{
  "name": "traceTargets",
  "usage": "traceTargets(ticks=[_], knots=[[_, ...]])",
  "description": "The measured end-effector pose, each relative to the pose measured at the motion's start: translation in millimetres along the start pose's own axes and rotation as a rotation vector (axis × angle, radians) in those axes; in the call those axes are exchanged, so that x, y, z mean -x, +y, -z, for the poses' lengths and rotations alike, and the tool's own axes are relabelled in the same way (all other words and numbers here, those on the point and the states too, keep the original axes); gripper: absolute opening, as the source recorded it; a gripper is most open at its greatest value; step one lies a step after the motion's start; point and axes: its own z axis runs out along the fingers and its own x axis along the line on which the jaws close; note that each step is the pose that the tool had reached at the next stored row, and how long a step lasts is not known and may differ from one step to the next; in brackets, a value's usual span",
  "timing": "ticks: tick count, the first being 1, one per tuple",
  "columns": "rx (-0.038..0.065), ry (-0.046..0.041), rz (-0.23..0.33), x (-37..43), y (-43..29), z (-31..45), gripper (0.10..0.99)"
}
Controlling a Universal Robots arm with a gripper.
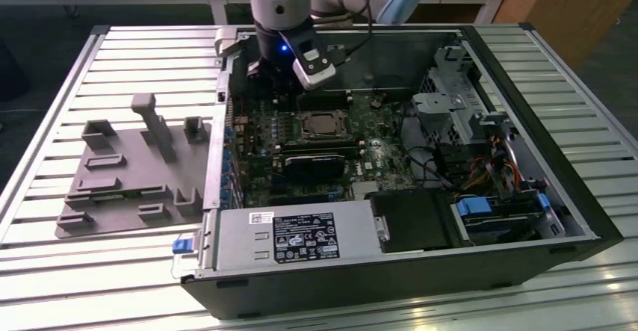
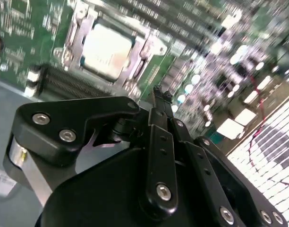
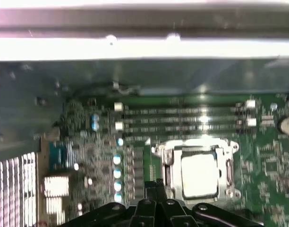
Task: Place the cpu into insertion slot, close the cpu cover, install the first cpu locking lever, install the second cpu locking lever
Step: 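Install the first cpu locking lever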
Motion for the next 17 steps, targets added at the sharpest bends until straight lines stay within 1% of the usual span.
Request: traceTargets(ticks=[3,4,7,8,9,13,14,16,17], knots=[[0.052,0.0025,-0.004,-1.0,0.0,0.1,0.102],[0.063,0.003,-0.005,-1.7,-0.1,0.0,0.102],[0.075,0.0035,-0.005,-4.6,-0.3,-0.1,0.102],[0.081,0.0037,-0.006,-5.8,-0.3,-0.2,0.102],[0.09,0.0041,-0.006,-7.1,-0.4,-0.3,0.102],[0.134,0.0064,-0.009,-11.9,-0.7,-0.6,0.102],[0.147,0.0071,-0.01,-12.3,-0.7,-0.7,0.102],[0.182,0.0085,-0.013,-12.4,-0.7,-0.8,0.102],[0.198,0.0093,-0.014,-12.4,-0.7,-0.8,0.102]])
